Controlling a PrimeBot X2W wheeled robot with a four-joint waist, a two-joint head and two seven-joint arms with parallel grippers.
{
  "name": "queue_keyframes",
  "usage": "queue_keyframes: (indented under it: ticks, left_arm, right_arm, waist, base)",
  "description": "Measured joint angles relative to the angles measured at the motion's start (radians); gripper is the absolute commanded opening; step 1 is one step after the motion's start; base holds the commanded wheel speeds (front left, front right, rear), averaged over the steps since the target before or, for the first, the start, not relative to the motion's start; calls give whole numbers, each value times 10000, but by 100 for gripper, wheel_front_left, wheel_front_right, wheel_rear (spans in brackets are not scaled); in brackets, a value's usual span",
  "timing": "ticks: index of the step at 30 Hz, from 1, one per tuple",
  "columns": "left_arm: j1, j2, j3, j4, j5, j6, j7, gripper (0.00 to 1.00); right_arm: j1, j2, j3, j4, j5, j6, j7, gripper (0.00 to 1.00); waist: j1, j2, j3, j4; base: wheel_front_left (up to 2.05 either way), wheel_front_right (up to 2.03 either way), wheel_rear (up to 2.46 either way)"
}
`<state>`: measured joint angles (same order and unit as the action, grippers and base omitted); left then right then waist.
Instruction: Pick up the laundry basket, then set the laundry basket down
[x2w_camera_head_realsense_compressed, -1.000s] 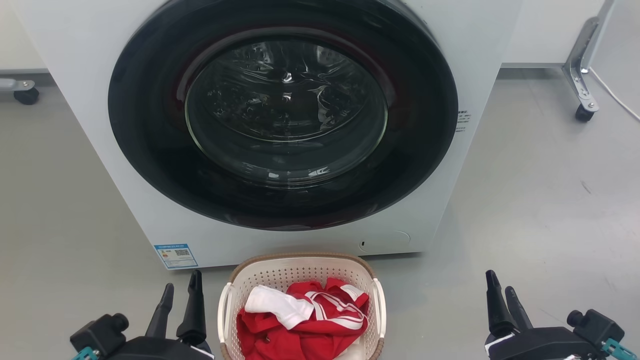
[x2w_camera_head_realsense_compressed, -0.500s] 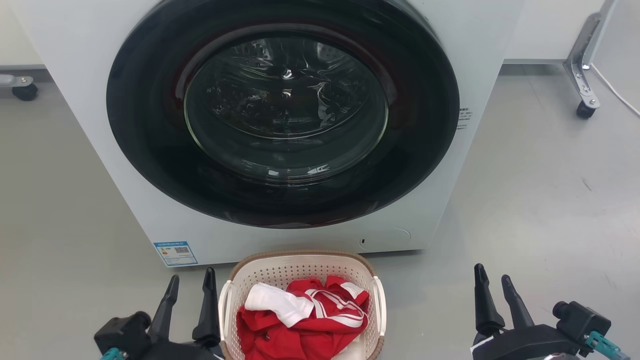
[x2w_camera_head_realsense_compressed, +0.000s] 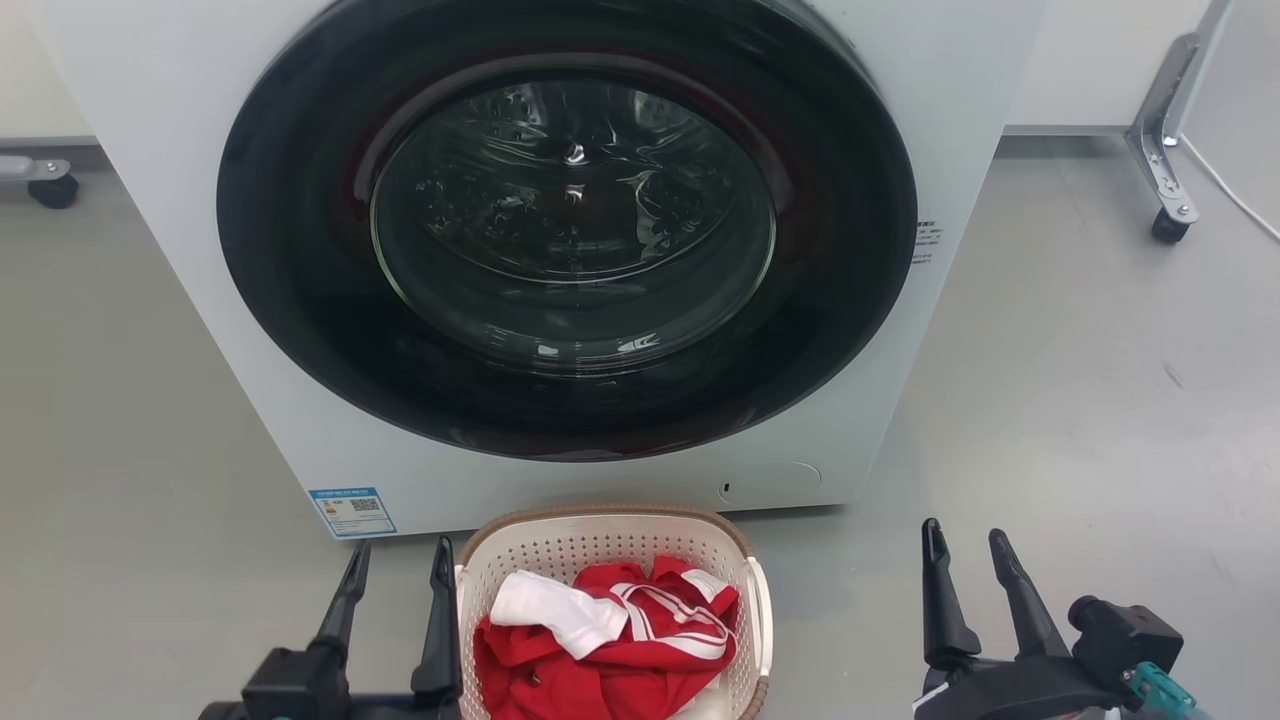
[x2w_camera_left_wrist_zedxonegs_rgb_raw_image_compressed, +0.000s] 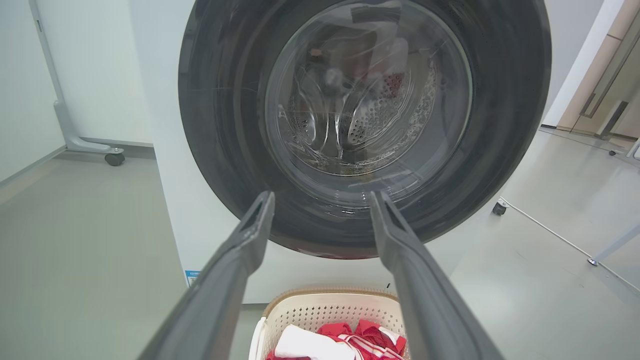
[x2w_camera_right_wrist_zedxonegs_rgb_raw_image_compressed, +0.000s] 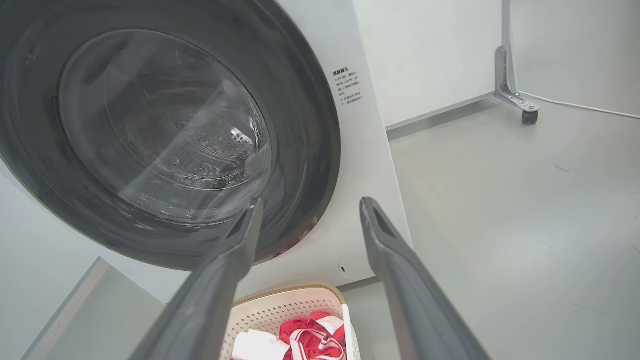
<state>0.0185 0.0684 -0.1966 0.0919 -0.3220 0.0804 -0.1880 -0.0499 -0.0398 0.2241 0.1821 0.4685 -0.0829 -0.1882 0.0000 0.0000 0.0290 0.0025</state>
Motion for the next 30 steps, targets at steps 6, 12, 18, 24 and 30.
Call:
queue_keyframes:
  ticks: [6,12,18,24,30]
  left_arm:
    - [307,-4,-90,-107,861,176,-205,100]
    - [381,-8,-132,-286,1590,330,-464,100]
    - [564,-17,-199,-420,2263,437,-648,100]
    - [565,-46,-150,-426,2253,437,-648,100]
    - [565,-52,-111,-426,2251,437,-648,100]
  right_arm:
    - [27,-13,196,-146,-784,-153,-217,100]
    - [75,-25,382,-280,-1613,-326,-439,100]
    - [220,-36,495,-403,-2169,-418,-612,100]
    - [227,-38,479,-403,-2136,-418,-612,100]
    - [230,-40,443,-405,-2132,-418,-612,100]
  waist:
    - [0,1,-71,-14]
    - [0,0,-123,-16]
    - [0,0,-153,-14]
    - [0,0,-155,-13]
    - [0,0,-143,-19]
  base:
    - [0,0,0]
    - [0,0,0]
    - [0,0,0]
    - [0,0,0]
    - [0,0,0]
